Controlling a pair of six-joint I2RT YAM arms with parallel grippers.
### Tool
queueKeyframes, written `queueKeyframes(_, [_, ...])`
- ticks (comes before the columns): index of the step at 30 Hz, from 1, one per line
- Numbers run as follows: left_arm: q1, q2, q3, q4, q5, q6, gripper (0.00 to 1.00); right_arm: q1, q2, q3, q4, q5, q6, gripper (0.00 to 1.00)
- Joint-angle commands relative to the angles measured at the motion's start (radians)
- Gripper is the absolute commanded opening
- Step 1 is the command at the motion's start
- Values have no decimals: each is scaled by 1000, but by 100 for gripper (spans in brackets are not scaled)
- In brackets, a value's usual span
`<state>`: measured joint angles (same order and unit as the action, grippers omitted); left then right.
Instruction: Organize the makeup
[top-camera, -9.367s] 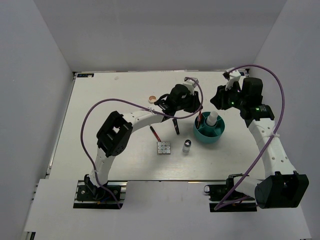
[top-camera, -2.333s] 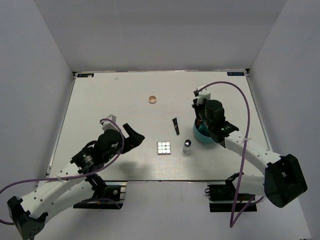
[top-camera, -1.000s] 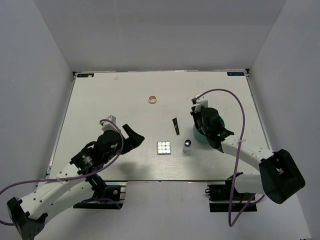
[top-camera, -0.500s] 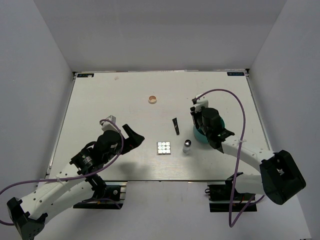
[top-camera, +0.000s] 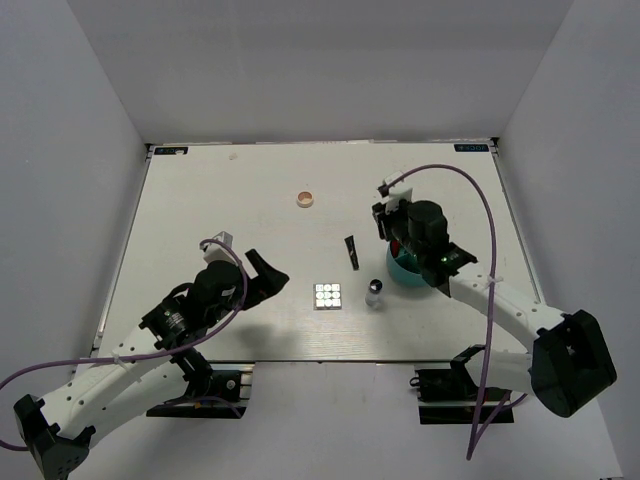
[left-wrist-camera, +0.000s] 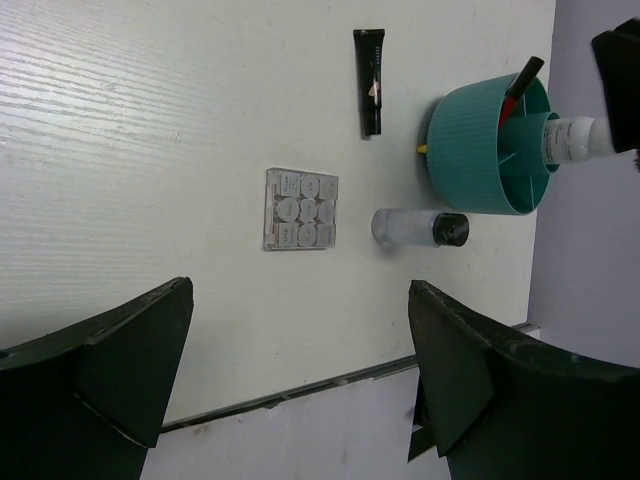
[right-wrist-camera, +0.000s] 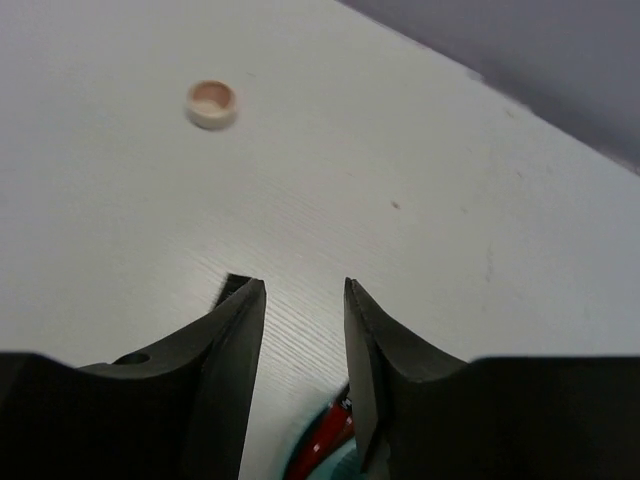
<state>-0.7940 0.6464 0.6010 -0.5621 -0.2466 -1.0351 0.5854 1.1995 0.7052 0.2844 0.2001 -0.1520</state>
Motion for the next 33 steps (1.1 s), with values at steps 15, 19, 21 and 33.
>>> queueKeyframes(15, [-2,162,94,-21,86,92,81,-1,11,353,-603,-972,-427,66])
queueKeyframes(19, [-2,182,103,-18,86,101,72,-2,-3,363,-758,-996,-552,50])
queueKeyframes(21, [-2,180,100,-3,89,99,67,-1,-21,344,-765,-964,-573,45])
queueKeyframes(33, [-2,180,66,41,132,89,85,1,-29,185,-823,-765,-672,74])
